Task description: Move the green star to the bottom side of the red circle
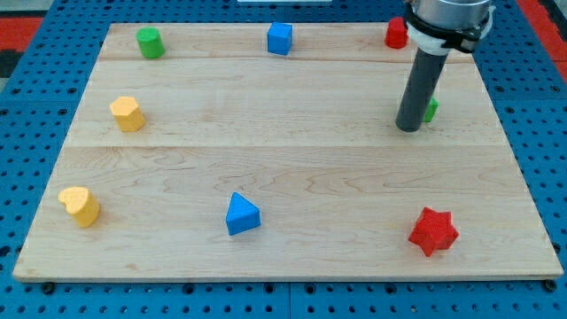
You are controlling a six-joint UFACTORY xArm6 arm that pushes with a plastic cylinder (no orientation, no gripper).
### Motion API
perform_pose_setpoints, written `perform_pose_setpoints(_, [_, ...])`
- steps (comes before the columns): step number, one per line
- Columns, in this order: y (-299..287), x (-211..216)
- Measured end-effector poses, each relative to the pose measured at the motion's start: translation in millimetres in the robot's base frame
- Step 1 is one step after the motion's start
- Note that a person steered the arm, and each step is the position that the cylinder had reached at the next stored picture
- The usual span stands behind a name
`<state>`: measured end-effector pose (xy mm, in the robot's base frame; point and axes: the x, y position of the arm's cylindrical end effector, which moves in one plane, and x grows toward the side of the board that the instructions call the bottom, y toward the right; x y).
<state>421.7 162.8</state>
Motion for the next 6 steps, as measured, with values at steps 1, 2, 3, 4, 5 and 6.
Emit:
perform_pose_setpoints(1, [14.1, 27.7])
perform_pose_setpoints(2, [53.0, 16.8])
perform_pose_setpoints(3, [43.4, -5.8])
perform_pose_setpoints(4, [18.3, -29.3])
perform_pose_setpoints(5, [0.2, -53.2])
perform_pose_setpoints(6, [-12.7, -65.8])
